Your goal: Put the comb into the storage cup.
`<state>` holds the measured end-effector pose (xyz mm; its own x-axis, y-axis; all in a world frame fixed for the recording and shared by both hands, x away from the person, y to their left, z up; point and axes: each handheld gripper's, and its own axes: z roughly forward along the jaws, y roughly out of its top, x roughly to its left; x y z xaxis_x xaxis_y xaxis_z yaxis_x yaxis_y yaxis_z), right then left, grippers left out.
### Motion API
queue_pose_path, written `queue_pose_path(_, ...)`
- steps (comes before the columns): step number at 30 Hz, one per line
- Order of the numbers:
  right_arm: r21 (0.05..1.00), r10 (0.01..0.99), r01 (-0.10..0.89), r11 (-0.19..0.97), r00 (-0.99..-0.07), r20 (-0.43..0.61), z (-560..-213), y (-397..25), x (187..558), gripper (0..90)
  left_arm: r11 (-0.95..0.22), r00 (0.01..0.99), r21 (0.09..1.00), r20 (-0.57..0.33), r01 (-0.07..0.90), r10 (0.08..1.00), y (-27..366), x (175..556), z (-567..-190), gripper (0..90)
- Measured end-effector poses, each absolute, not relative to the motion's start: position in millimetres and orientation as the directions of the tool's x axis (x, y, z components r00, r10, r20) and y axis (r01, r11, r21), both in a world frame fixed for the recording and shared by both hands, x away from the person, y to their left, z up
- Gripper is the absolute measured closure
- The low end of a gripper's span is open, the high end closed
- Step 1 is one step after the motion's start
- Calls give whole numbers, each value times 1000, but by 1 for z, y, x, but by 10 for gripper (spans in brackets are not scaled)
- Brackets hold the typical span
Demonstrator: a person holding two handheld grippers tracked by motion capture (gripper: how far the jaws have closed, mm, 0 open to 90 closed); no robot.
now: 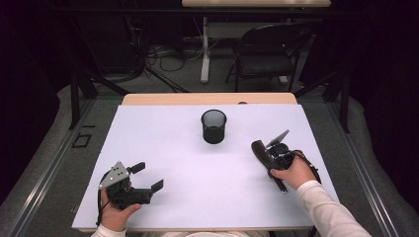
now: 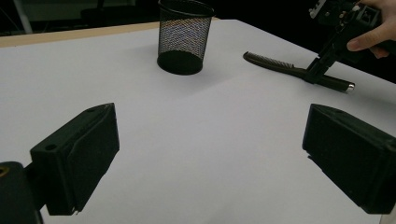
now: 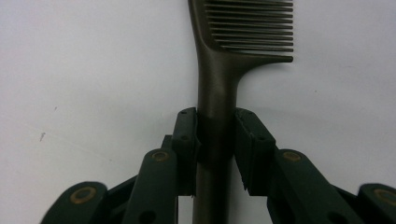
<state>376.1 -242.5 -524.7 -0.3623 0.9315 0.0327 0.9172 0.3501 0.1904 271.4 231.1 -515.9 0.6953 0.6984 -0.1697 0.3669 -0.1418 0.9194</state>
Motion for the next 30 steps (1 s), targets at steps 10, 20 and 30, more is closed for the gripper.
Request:
queue_pose_path(10, 184, 935, 921, 343, -354, 29, -524, -242, 376, 725, -142, 694, 920, -168, 366, 700, 231, 272, -516, 40)
queue_pose_path(20, 189, 935, 921, 342, -354, 34, -525, -243, 377, 727, -137, 695, 921, -171, 364, 698, 231, 272, -516, 40)
queue_pose_path(30, 191, 939, 926, 324, -340, 55, -520, -245, 375, 729, -135, 694, 921, -172, 364, 699, 232, 272, -517, 41)
